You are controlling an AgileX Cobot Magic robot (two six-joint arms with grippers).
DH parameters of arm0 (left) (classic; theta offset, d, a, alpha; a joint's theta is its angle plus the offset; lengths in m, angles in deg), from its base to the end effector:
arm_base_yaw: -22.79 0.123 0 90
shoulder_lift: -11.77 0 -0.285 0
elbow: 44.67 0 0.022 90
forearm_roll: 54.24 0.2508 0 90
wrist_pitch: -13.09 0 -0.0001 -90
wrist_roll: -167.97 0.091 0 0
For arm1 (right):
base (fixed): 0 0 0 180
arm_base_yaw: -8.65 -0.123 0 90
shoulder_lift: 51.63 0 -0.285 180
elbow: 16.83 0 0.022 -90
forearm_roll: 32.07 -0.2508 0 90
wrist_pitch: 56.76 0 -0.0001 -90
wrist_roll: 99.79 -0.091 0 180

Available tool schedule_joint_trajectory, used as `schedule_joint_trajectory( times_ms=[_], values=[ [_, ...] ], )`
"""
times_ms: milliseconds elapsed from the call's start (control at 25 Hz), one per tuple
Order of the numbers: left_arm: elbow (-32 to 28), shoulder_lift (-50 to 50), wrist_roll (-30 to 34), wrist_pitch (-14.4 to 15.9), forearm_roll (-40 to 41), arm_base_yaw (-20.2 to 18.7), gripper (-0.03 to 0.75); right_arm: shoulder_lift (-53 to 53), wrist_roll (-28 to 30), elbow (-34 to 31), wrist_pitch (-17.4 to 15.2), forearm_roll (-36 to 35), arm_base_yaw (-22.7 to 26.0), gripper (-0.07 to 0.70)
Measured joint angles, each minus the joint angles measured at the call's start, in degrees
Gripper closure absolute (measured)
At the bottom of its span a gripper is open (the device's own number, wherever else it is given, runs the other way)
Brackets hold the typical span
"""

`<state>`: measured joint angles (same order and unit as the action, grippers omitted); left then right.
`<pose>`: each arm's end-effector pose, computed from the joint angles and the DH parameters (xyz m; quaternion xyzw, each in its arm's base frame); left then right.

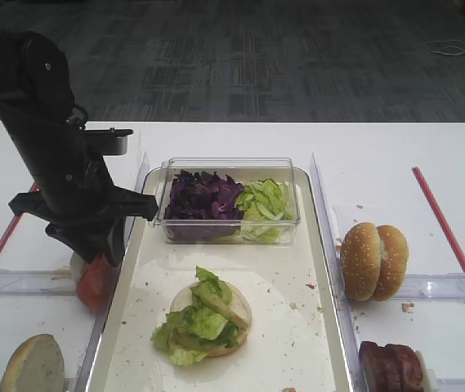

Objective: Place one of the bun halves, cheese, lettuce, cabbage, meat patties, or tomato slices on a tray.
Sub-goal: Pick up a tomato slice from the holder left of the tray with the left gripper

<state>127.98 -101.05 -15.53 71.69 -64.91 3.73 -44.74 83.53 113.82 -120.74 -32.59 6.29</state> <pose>0.3176 -0.1249 0.1888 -0.0876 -0.9929 0.0804 0.0051 -0.0081 0.0004 0.2690 -0.0433 0.8659 0.0004 0.4984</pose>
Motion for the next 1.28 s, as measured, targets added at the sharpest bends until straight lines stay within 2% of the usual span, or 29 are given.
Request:
schedule_joint_trajectory(
  times_ms=[240,480,920,1280],
  values=[
    [0.0,0.0,0.0,-0.6,0.1,0.0,0.516,0.0,0.0,0.0,0.0,0.0,0.0,-0.062],
    [0.0,0.0,0.0,-1.0,0.2,0.0,0.531,0.0,0.0,0.0,0.0,0.0,0.0,-0.062],
    [0.0,0.0,-0.9,-1.0,2.9,0.0,0.661,0.0,0.0,0.0,0.0,0.0,0.0,-0.062],
    [0.1,0.0,-0.9,-1.1,2.9,0.0,0.689,0.0,0.1,0.0,0.0,0.0,0.0,-0.062]
  ],
)
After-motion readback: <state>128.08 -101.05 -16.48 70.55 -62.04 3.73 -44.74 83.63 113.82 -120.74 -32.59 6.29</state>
